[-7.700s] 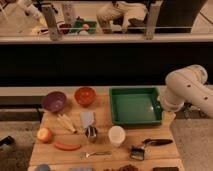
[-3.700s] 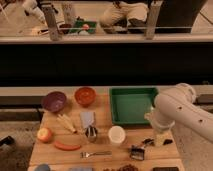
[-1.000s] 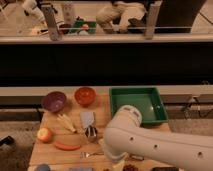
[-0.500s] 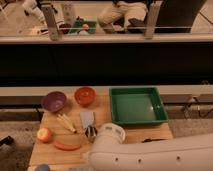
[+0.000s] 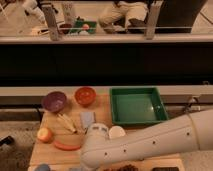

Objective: Place sponge in paper cup

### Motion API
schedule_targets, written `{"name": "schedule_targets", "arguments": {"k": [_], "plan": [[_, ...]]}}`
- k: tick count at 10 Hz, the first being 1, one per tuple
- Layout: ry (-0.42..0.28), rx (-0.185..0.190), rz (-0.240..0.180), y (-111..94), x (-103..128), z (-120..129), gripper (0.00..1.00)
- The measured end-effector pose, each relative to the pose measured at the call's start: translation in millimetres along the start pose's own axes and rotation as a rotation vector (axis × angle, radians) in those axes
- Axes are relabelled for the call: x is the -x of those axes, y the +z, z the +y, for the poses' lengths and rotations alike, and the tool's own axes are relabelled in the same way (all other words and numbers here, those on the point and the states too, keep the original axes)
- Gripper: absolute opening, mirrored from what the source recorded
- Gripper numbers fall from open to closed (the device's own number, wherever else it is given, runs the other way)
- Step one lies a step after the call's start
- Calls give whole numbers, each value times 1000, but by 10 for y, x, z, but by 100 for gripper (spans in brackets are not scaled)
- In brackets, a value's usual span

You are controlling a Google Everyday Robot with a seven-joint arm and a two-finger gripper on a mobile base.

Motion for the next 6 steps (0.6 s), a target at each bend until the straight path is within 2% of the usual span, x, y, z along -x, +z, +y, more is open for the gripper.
{"name": "schedule_targets", "arguments": {"k": [2, 4, 6], "plan": [[93, 34, 10, 209, -56, 63, 80], [134, 58, 30, 272, -69, 210, 80], [128, 75, 39, 316, -5, 321, 80]]}}
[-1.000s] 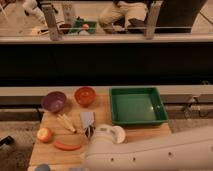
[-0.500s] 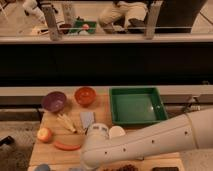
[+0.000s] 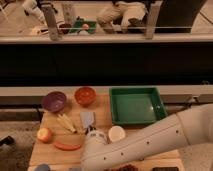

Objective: Place sponge in paper cup

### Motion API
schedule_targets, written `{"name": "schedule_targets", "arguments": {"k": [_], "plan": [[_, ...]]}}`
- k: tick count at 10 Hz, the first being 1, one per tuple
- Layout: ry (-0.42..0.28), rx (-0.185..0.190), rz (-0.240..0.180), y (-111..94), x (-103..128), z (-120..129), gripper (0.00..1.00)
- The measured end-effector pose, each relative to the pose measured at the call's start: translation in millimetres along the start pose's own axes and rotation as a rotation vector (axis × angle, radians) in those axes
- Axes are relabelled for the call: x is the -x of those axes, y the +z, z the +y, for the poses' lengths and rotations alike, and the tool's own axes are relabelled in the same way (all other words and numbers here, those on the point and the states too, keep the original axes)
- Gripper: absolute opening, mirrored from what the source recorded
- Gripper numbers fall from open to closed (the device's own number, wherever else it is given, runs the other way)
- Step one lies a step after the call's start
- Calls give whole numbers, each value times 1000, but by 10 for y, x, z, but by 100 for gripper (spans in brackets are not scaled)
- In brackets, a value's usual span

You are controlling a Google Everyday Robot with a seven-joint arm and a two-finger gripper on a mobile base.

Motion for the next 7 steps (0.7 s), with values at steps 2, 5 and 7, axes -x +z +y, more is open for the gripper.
{"name": "schedule_targets", "arguments": {"k": [2, 5, 7], "plan": [[-4, 1, -6, 36, 38, 3, 80], [-16, 5, -43, 79, 131, 4, 80], [-30, 7, -78, 121, 154, 5, 80]]}}
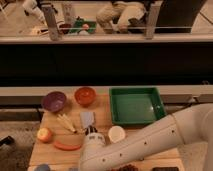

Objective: Place sponge in paper cup

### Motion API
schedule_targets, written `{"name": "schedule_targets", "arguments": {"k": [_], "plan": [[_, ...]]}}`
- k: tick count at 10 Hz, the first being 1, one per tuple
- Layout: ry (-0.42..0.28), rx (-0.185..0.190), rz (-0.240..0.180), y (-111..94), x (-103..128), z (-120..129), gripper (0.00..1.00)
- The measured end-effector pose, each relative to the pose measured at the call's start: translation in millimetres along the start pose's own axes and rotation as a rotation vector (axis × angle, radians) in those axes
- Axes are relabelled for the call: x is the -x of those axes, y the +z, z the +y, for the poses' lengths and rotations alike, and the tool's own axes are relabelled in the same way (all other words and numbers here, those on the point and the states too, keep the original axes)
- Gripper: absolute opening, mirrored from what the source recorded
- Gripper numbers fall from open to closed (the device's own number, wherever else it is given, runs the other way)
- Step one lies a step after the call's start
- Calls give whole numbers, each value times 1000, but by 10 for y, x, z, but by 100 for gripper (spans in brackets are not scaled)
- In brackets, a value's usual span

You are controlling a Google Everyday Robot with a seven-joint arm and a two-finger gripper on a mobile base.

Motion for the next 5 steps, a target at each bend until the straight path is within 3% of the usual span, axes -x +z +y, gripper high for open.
{"name": "schedule_targets", "arguments": {"k": [5], "plan": [[-12, 11, -57, 109, -33, -5, 80]]}}
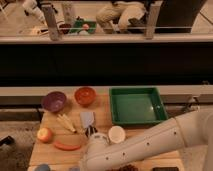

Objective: Place sponge in paper cup

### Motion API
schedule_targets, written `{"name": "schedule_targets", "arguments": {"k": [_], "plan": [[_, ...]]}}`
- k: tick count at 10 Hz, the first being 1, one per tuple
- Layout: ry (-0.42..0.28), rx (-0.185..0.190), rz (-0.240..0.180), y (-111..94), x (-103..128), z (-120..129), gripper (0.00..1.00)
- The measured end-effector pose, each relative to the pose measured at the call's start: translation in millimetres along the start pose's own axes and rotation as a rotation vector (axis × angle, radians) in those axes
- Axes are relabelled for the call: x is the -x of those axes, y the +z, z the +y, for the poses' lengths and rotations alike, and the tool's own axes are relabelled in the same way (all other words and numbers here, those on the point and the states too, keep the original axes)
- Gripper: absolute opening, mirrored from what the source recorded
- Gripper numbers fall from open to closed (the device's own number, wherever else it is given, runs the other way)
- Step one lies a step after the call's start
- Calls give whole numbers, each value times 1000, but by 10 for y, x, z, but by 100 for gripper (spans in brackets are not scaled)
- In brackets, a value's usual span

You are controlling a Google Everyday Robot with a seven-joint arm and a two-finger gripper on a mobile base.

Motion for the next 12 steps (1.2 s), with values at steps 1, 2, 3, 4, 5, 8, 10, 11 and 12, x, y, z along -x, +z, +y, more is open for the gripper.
{"name": "schedule_targets", "arguments": {"k": [1, 2, 3, 4, 5, 8, 10, 11, 12], "plan": [[5, 2, -8, 21, -33, -20, 80], [12, 4, -15, 39, -66, -38, 80], [17, 4, -20, 44, -90, -50, 77], [25, 3, -29, 43, -117, -72, 65], [30, 2, -33, 37, -127, -84, 58], [40, 5, -39, 45, -145, -88, 50], [42, 7, -39, 55, -148, -91, 41], [50, 3, -42, 39, -159, -100, 33], [58, -5, -45, -3, -188, -115, 24]]}}
